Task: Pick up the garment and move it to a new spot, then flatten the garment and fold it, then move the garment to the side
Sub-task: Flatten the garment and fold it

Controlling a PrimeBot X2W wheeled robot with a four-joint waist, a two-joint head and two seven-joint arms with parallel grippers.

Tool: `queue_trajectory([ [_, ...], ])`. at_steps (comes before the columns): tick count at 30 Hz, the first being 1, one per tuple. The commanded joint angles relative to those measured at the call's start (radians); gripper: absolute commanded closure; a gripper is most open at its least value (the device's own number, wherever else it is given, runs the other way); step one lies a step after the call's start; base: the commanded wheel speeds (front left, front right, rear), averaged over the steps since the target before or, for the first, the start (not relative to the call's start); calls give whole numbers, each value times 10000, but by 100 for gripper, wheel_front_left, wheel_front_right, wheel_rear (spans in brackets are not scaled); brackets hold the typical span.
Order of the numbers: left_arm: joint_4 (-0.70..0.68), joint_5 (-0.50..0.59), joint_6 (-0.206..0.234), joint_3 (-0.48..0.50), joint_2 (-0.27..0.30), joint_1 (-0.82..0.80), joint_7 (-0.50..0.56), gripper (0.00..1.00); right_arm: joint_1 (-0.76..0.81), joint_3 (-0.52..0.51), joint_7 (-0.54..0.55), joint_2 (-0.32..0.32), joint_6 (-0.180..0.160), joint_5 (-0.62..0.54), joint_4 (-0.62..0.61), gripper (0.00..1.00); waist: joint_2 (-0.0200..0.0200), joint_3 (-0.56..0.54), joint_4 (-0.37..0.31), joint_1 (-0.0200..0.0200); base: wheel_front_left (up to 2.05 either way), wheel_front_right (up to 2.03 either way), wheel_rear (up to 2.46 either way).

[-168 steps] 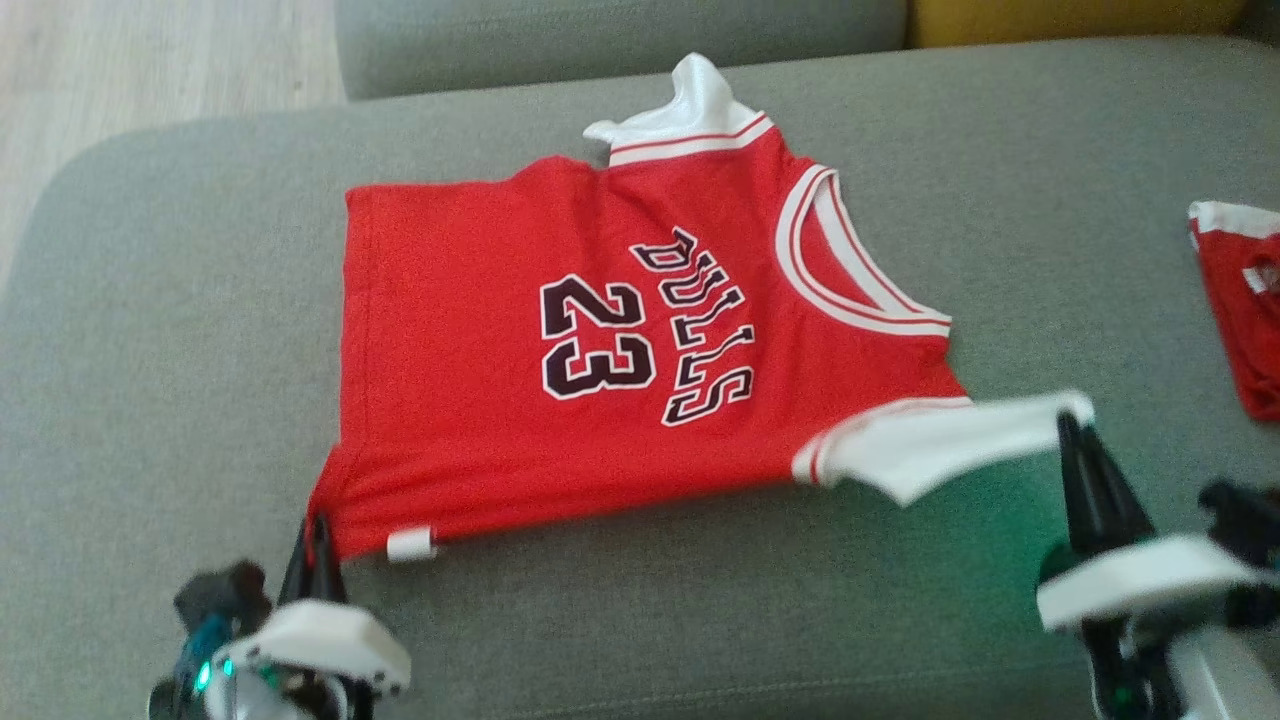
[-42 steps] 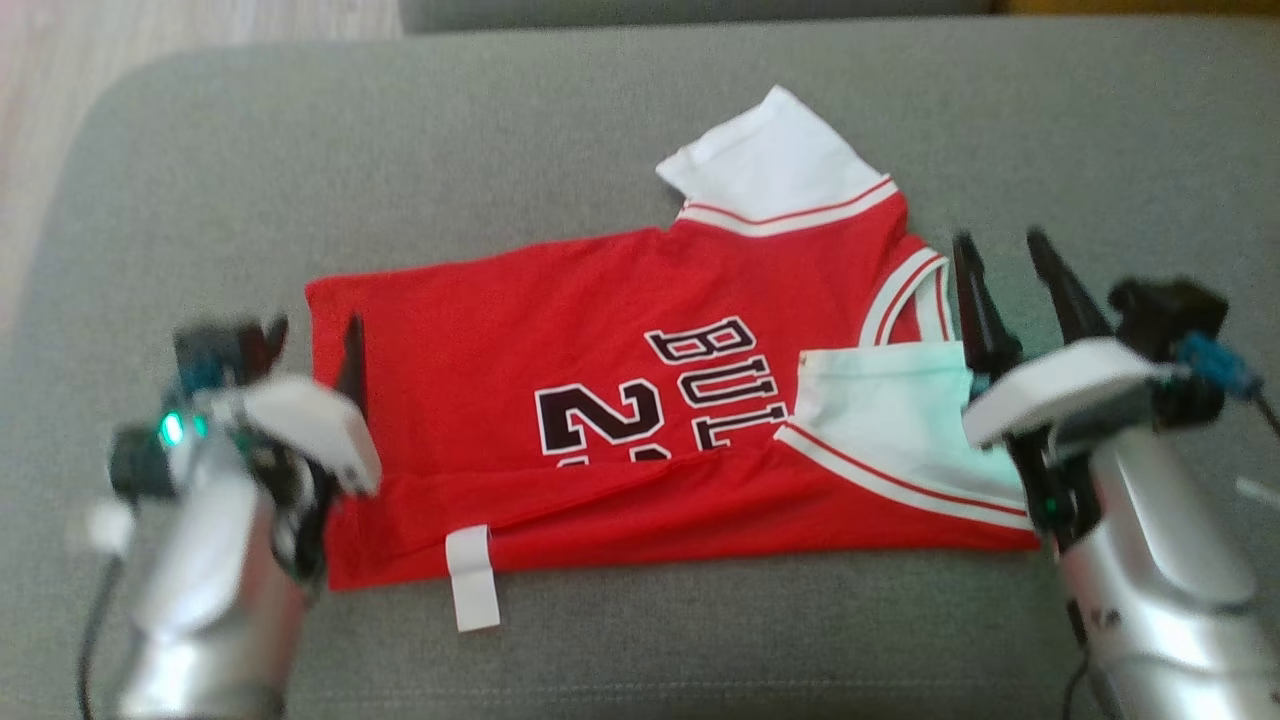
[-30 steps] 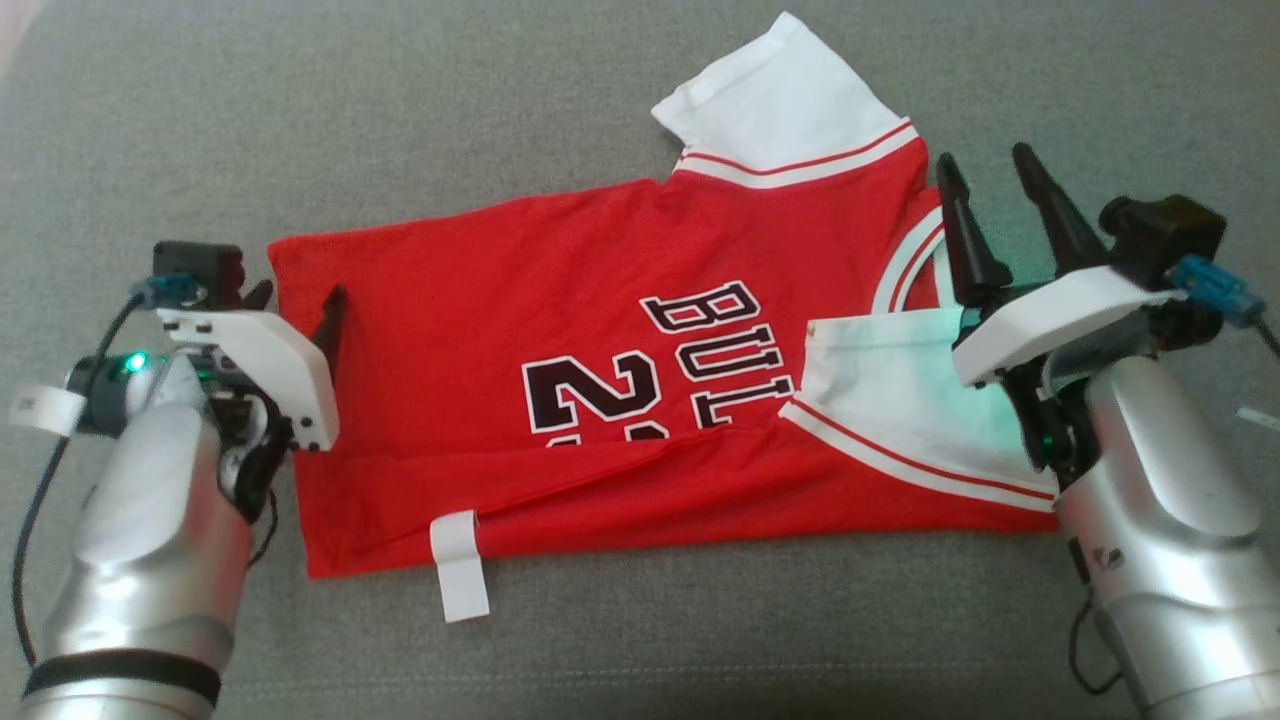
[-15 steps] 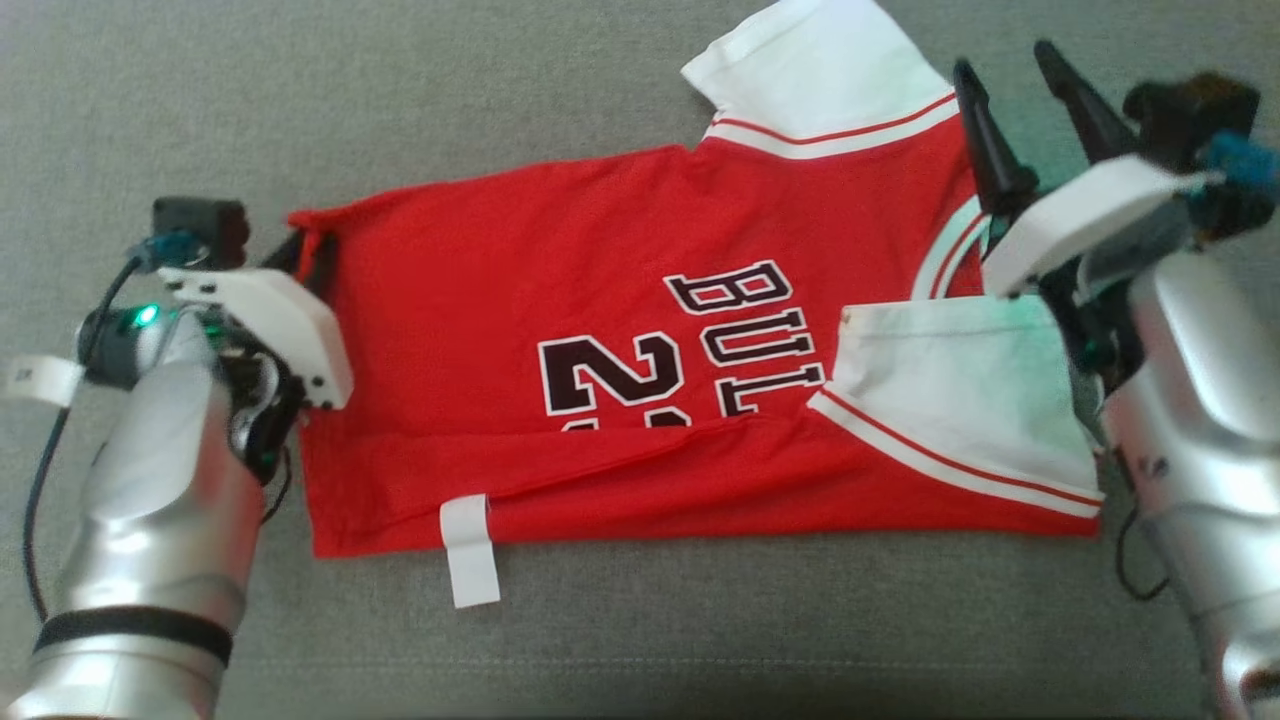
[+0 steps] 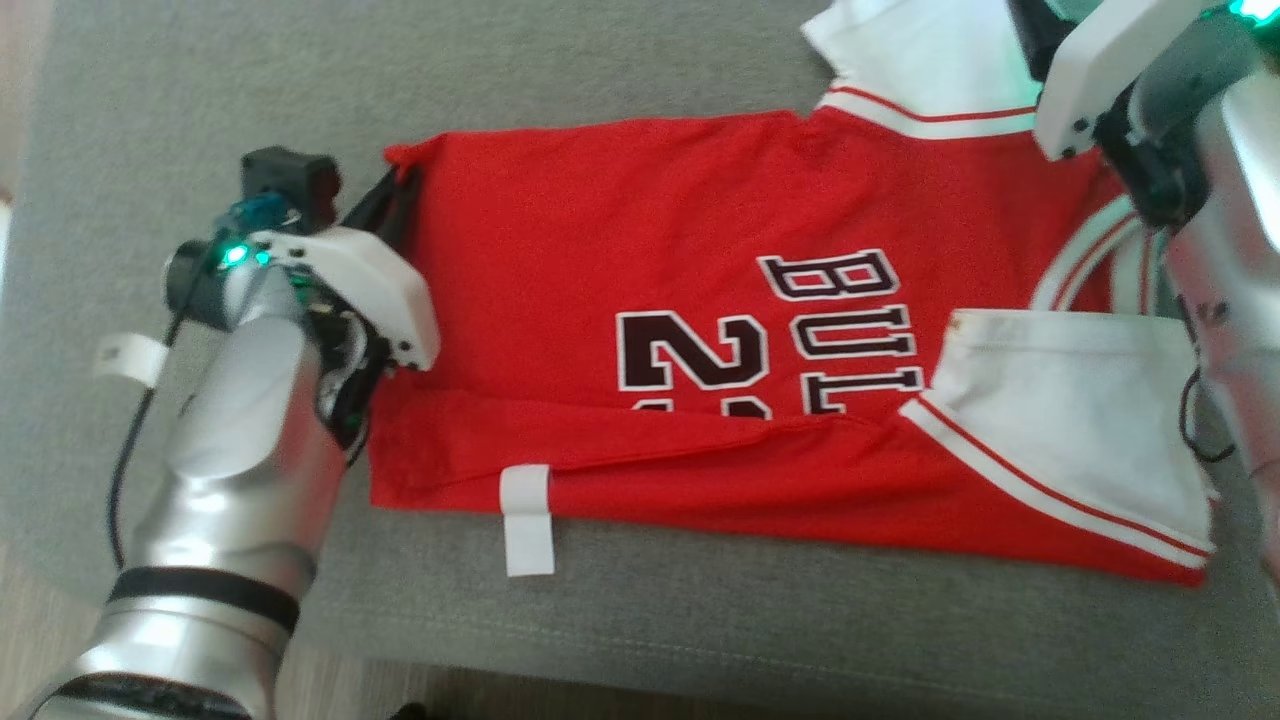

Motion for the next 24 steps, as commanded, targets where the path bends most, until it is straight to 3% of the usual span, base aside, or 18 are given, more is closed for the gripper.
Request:
queue_trajectory([
  [1, -284, -102, -52, 83, 139, -279, -128, 100, -331, 108, 99, -30, 63, -121, -10, 0, 0, 288, 353, -1, 0, 0, 0],
  [10, -247, -383, -58, -409, -219, -454, -495, 100, -1268, 147, 692, -27, 63, -566, 1820, 0, 0, 701, 823, -1, 0, 0, 0],
  [11, -249, -431, -59, -405, -221, -497, -573, 100, -1317, 176, 744, 3, 63, -537, 1951, 39, 0, 723, 823, -1, 0, 0, 0],
  [12, -249, -448, -59, -403, -204, -547, -663, 100, -1376, 228, 676, 24, 63, -512, 1990, 98, 0, 744, 817, -1, 0, 0, 0],
  [17, -264, -489, 89, -276, -85, -820, -1157, 100, -1714, 334, -290, -215, 63, -557, 2051, 100, 0, 733, 678, -1, 0, 0, 0],
  [24, -812, -400, 588, 94, 136, -1304, -1678, 100, -2264, -648, -2439, -431, 63, -1026, 2748, 100, 0, 634, 420, -1, 0, 0, 0],
])
